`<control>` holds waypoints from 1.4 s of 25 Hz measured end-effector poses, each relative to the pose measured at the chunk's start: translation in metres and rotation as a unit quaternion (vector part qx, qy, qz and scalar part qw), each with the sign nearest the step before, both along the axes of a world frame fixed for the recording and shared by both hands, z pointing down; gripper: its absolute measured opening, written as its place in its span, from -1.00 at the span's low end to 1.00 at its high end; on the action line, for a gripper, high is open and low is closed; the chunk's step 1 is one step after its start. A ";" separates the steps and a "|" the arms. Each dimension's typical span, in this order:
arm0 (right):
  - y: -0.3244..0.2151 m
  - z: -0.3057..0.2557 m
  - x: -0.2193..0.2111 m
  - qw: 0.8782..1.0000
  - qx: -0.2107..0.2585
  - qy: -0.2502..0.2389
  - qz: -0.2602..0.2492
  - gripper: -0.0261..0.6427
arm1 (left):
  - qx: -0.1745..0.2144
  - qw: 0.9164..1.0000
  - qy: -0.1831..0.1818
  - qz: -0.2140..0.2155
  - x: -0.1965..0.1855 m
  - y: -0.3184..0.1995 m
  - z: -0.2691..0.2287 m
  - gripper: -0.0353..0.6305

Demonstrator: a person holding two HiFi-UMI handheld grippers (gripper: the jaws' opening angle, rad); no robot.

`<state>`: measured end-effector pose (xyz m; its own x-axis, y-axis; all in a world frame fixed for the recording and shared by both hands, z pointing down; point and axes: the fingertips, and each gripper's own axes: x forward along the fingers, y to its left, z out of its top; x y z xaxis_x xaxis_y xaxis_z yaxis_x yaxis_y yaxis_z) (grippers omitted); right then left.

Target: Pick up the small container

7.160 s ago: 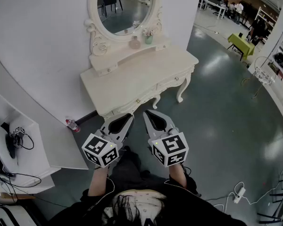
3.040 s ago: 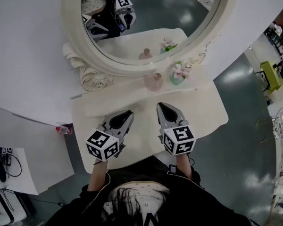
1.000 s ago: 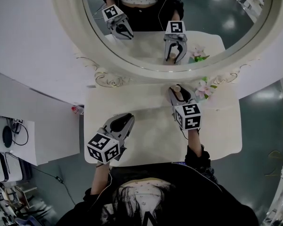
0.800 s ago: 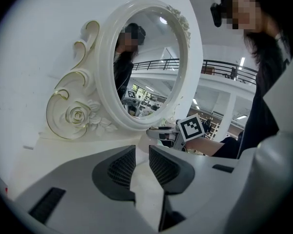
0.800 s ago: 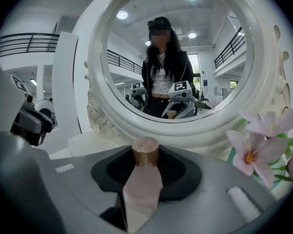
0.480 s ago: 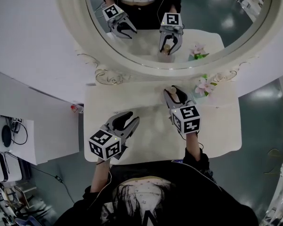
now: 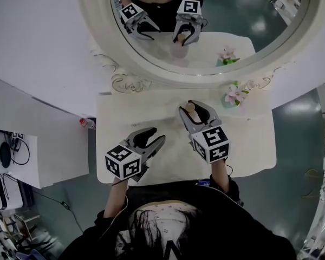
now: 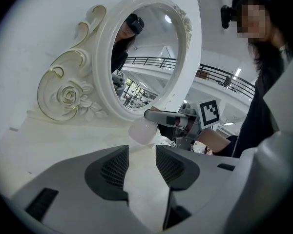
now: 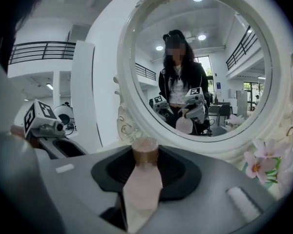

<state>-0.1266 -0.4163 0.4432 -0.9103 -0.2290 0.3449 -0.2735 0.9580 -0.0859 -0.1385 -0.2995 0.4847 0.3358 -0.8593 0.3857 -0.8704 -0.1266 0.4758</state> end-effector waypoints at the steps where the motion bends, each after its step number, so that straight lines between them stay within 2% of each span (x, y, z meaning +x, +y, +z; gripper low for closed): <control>1: 0.006 -0.003 -0.001 1.000 0.001 -0.001 -0.004 -0.49 | 0.000 1.000 0.002 0.003 0.001 0.001 0.000 -0.43; 11: 0.074 -0.026 -0.021 0.999 0.011 -0.013 -0.039 -0.49 | -0.007 0.998 0.051 0.045 0.013 0.023 0.014 -0.22; 21: 0.151 -0.038 -0.046 0.998 0.012 -0.013 -0.055 -0.49 | 0.012 0.993 0.087 0.074 -0.003 0.063 0.010 -0.19; 26: 0.181 -0.039 -0.054 0.999 0.015 -0.009 -0.049 -0.49 | 0.034 0.990 0.094 0.095 -0.007 0.085 0.002 -0.19; 35: 0.227 -0.039 -0.054 1.000 0.010 -0.012 0.000 -0.49 | 0.037 0.987 0.077 0.133 -0.013 0.132 0.002 -0.19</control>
<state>-0.1803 -0.1892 0.4046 -0.9182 -0.2363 0.3179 -0.2724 0.9594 -0.0734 -0.1514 -0.1675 0.4868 0.6027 -0.7573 0.2515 -0.7197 -0.3797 0.5813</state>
